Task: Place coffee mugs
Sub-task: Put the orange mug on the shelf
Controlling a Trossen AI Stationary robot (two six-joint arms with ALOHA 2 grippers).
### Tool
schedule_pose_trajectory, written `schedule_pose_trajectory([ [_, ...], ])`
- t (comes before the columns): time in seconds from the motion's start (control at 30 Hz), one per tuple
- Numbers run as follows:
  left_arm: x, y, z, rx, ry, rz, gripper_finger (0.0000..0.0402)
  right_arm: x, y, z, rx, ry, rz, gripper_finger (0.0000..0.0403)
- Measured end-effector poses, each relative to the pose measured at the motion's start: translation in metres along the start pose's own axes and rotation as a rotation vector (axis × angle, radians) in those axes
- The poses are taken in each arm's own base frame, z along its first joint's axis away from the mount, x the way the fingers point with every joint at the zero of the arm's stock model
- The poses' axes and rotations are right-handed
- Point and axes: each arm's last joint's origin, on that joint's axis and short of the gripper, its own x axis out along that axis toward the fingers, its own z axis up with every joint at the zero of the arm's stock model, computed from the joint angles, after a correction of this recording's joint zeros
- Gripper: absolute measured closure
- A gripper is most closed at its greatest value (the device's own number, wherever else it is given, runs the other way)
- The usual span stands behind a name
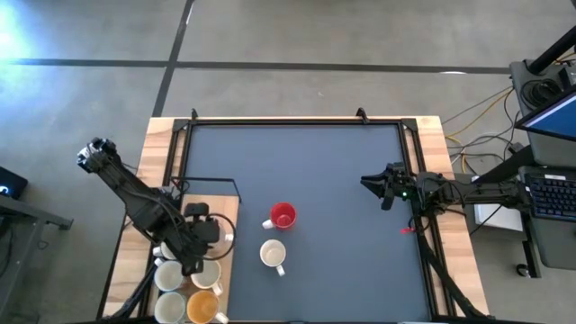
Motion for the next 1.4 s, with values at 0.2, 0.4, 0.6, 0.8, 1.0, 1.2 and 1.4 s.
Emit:
schedule_pose_trajectory([
  [0.2, -0.003, -0.002, 0.017, 0.127, -0.115, 0.051, 0.0335, 0.0, 0.0, 0.0, 0.001, 0.0, 0.0, 0.0312],
  [0.4, 0.009, -0.002, 0.042, 0.288, -0.18, 0.033, 0.0335, 0.0, 0.0, 0.0, 0.0, 0.0, 0.0, 0.0312],
  [0.6, 0.023, 0.011, 0.07, 0.329, -0.24, 0.046, 0.0335, 0.0, 0.0, 0.0, 0.0, 0.0, 0.0, 0.0312],
  [0.8, 0.051, 0.023, 0.093, 0.317, -0.226, 0.069, 0.0335, 0.0, 0.0, 0.0, 0.0, 0.0, 0.0, 0.0312],
  [1.0, 0.073, 0.022, 0.104, 0.419, -0.215, 0.078, 0.0335, 0.0, 0.0, 0.0, 0.0, 0.0, 0.0, 0.0312],
  [1.2, 0.082, 0.026, 0.107, 0.533, -0.186, 0.121, 0.0335, 0.0, 0.0, 0.0, 0.0, -0.001, 0.0, 0.0312],
  [1.4, 0.091, 0.031, 0.113, 0.609, -0.18, 0.136, 0.0335, 0.0, 0.0, 0.0, 0.0, 0.0, 0.0, 0.0312],
])
